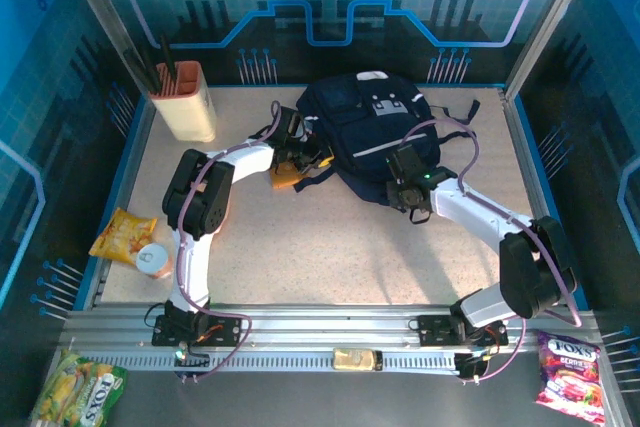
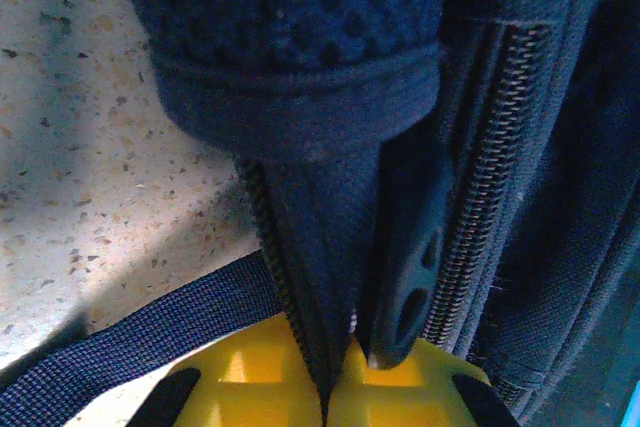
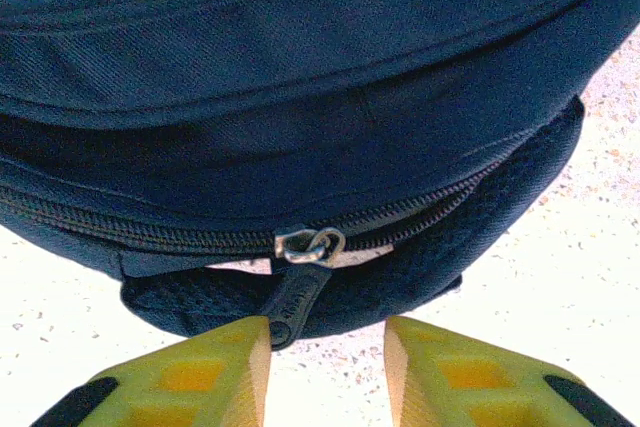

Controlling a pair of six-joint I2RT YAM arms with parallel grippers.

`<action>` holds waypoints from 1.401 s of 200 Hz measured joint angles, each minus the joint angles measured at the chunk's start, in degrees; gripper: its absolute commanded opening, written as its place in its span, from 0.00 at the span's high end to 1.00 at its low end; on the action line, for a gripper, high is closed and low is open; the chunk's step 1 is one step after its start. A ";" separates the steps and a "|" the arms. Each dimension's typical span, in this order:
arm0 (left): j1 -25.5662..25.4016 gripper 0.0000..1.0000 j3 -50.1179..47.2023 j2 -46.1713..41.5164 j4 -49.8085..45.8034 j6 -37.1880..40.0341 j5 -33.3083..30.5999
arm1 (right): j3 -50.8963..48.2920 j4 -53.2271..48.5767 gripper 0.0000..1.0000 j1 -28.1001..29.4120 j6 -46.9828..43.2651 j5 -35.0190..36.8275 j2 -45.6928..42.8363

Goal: Pack books, pencil case, and school supplies into a backpack

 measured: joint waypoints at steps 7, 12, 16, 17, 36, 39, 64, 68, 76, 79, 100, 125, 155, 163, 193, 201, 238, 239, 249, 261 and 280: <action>0.00 1.00 0.00 0.00 0.00 0.00 -0.02 | 0.22 0.11 0.61 0.00 0.04 -0.04 0.11; 0.00 1.00 0.00 0.00 0.00 0.00 0.00 | 0.37 0.09 0.61 0.00 0.07 -0.09 0.22; 0.00 1.00 0.00 0.00 0.00 0.00 -0.02 | 0.46 0.11 0.60 0.00 0.07 -0.11 0.31; 0.00 1.00 0.00 0.00 0.00 0.00 0.00 | 0.48 0.11 0.60 -0.02 0.09 -0.13 0.33; 0.00 1.00 0.00 0.00 -0.02 0.02 0.00 | 1.11 0.15 0.60 -0.02 0.46 -0.59 1.09; 0.00 1.00 0.00 0.00 -0.02 0.02 0.00 | 1.18 0.15 0.60 -0.02 0.59 -0.70 1.22; 0.00 1.00 0.00 0.00 -0.04 0.02 0.00 | 1.79 0.22 0.62 0.00 1.68 -1.20 3.06; 0.00 1.00 0.00 0.00 -0.07 0.02 0.00 | 1.97 0.09 0.63 0.00 2.01 -1.18 3.43; 0.00 1.00 0.00 0.00 -0.09 0.02 0.00 | 2.29 -0.04 0.64 0.07 2.49 -1.01 4.26; 0.00 1.00 0.00 0.00 -0.13 0.02 0.00 | 2.43 -0.13 0.65 0.13 2.71 -0.92 4.55; 0.00 1.00 0.00 0.00 -0.20 0.02 0.00 | 3.19 -1.01 0.71 0.63 4.20 0.44 6.05; 0.00 1.00 0.00 0.00 -0.22 0.04 0.00 | 3.87 -1.99 0.82 0.79 5.01 2.01 6.67; 0.02 1.00 0.00 0.00 -0.26 0.04 0.00 | 3.89 -2.58 0.85 0.79 5.29 3.45 6.67; 0.07 1.00 0.00 0.00 -0.26 0.04 0.00 | 3.89 -2.56 0.81 0.79 5.31 3.43 6.67; 0.07 1.00 0.00 0.00 -0.37 0.09 0.00 | 3.87 -2.05 0.75 0.24 4.33 1.22 6.67; 0.07 1.00 0.00 0.00 -0.39 0.13 0.00 | 3.87 -1.62 0.76 0.07 3.98 0.28 6.67; 0.17 1.00 0.00 0.00 -0.39 0.15 0.00 | 3.87 -1.16 0.90 -0.26 3.10 -1.49 6.67; 0.17 1.00 0.00 0.00 -0.42 0.15 0.00 | 3.87 -1.16 0.90 -0.26 3.17 -1.46 6.67; 0.24 1.00 0.00 0.00 -0.42 0.17 0.00 | 3.87 -1.31 0.92 -0.24 3.39 -1.16 6.67; 0.28 1.00 0.00 0.00 -0.44 0.20 0.02 | 3.85 -1.77 0.95 -0.24 3.78 -0.28 6.56; 0.35 1.00 0.48 0.15 -0.94 0.37 0.24 | 3.41 -2.32 0.99 -0.24 4.31 1.60 5.38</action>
